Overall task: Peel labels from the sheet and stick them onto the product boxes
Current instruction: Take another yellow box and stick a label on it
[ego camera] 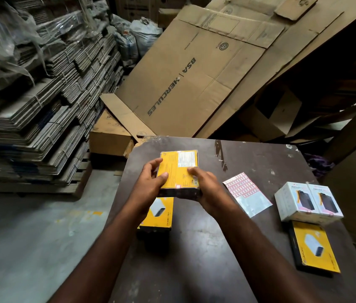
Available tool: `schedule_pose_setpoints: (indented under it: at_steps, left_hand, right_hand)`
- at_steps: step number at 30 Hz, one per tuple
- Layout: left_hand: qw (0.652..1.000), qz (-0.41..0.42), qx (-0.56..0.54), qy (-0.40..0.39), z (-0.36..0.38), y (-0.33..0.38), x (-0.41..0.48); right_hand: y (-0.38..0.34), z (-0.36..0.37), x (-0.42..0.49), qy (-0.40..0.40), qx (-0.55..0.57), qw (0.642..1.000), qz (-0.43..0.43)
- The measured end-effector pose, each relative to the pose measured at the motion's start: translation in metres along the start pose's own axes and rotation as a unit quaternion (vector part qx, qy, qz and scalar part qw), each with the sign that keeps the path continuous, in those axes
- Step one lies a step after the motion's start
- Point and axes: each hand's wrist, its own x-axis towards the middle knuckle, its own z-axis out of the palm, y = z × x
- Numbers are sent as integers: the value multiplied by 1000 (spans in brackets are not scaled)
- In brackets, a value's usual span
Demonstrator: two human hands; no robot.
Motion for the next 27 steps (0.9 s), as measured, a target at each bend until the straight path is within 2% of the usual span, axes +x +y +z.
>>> schedule_pose_setpoints:
  at_steps: [5,9,12,15,18,20,21,23,25,27]
  left_hand:
    - [979,119,142,-91,-13,6,-4]
    - [957,179,180,-143,-17,5,-6]
    - [942,223,231,-94,-13,3,-5]
    - [936,259,234,-49,-9,3,-4]
    - [931,275,239,-34,-6,2,-4]
    - [927,277,252,-24,-5,1,-4]
    - [925,277,261,-18,-6,1,-4]
    - [920,272,283,-2,-7,2,-4]
    - [918,264,296,10,-8,4,-4]
    - [918,258,300,7,-8,6,-5]
  right_hand:
    - [-4,-5,-2,-2,67,998,21]
    - [-10,-8,-4,-17,90,995,29]
    - [-15,-9,-8,-36,94,994,38]
    - [-19,-9,-10,-45,90,994,34]
    - [-19,-13,-6,-9,-9,1000,13]
    - [-15,-17,0,52,-136,988,-42]
    - [-12,-20,2,82,-211,969,-100]
    - [-9,-23,0,119,-324,903,-254]
    - [-13,-24,-8,89,-362,855,-361]
    - [-14,-23,-13,30,-384,835,-392]
